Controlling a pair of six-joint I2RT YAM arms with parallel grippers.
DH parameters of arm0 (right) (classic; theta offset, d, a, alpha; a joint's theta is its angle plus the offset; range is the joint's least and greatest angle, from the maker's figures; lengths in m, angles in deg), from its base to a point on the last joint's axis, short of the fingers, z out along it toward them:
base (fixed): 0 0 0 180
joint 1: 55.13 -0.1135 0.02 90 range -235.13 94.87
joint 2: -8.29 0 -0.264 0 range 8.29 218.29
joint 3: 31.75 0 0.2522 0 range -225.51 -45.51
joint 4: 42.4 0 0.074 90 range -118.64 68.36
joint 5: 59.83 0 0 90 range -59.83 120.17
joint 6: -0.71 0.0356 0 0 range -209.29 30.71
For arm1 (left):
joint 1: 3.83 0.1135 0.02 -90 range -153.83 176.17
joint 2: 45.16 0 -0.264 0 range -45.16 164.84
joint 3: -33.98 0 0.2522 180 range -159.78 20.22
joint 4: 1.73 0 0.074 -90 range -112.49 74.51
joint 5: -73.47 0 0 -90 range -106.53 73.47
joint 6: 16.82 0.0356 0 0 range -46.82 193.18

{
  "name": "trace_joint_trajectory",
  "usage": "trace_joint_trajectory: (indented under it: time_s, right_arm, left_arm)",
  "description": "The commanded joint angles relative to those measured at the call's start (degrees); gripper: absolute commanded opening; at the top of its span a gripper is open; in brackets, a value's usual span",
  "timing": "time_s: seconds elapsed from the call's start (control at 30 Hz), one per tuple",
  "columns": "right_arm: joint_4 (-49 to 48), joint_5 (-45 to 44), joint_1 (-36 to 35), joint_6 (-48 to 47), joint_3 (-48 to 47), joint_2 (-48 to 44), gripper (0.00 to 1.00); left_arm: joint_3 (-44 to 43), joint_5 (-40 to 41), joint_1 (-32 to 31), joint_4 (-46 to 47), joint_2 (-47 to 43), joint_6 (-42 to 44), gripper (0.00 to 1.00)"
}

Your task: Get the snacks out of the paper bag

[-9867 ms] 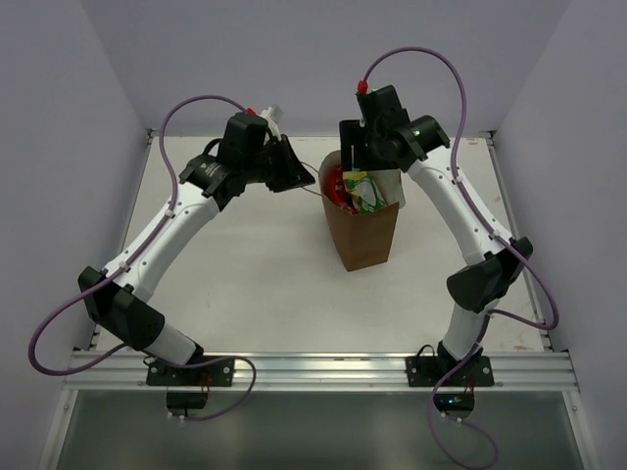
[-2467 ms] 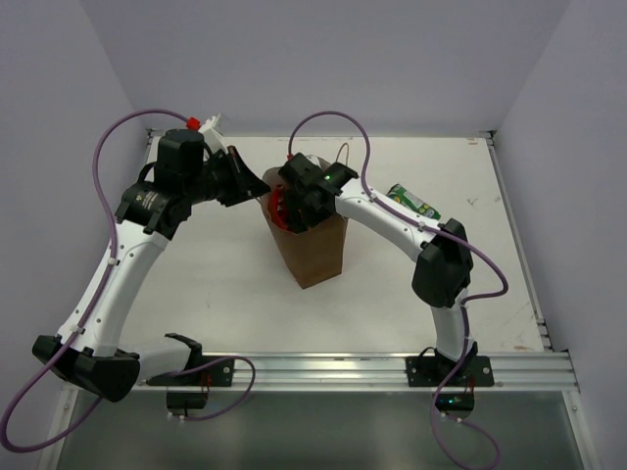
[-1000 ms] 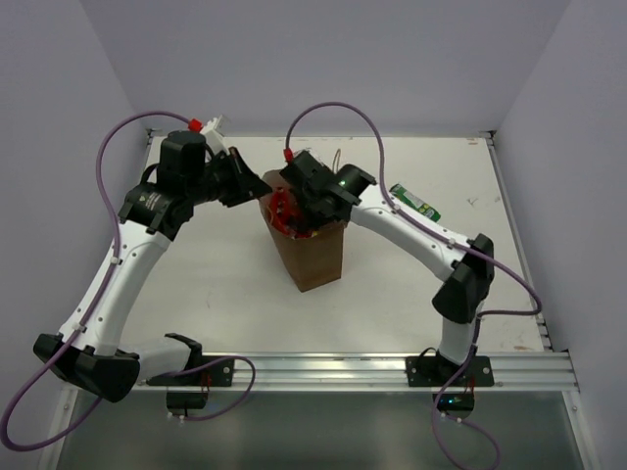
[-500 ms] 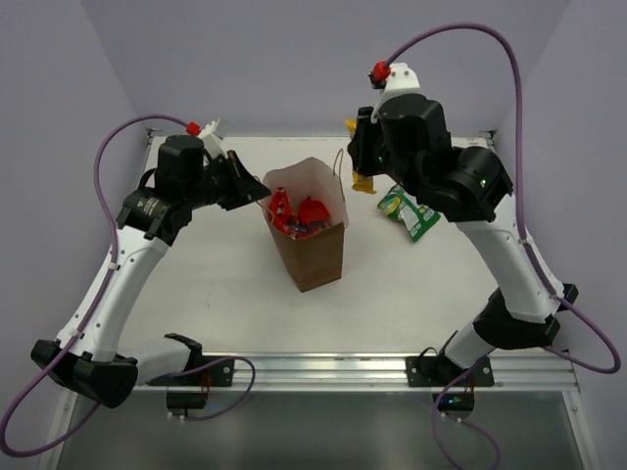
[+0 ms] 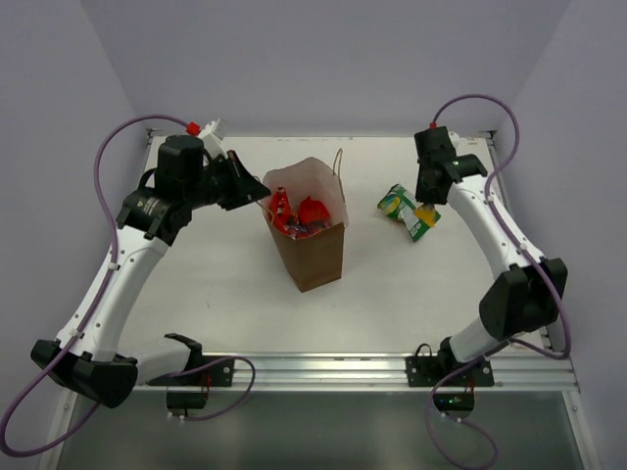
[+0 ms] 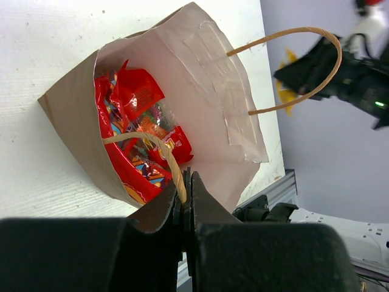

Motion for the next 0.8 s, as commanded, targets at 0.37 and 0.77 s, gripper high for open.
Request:
trace_joint_trajectory:
  time_s: [0.37, 0.77]
  right_arm:
    - [-8.66, 6.26, 7.8, 2.82, -1.87, 22.52, 0.22]
    - [-6.46, 6.17, 6.14, 2.73, -1.71, 15.27, 0.74]
  left_arm:
    - [-0.02, -1.52, -0.14, -0.1, -0.33, 0.74, 0.02]
    - [-3.01, -1.35, -0.14, -2.82, -0.33, 0.74, 0.02]
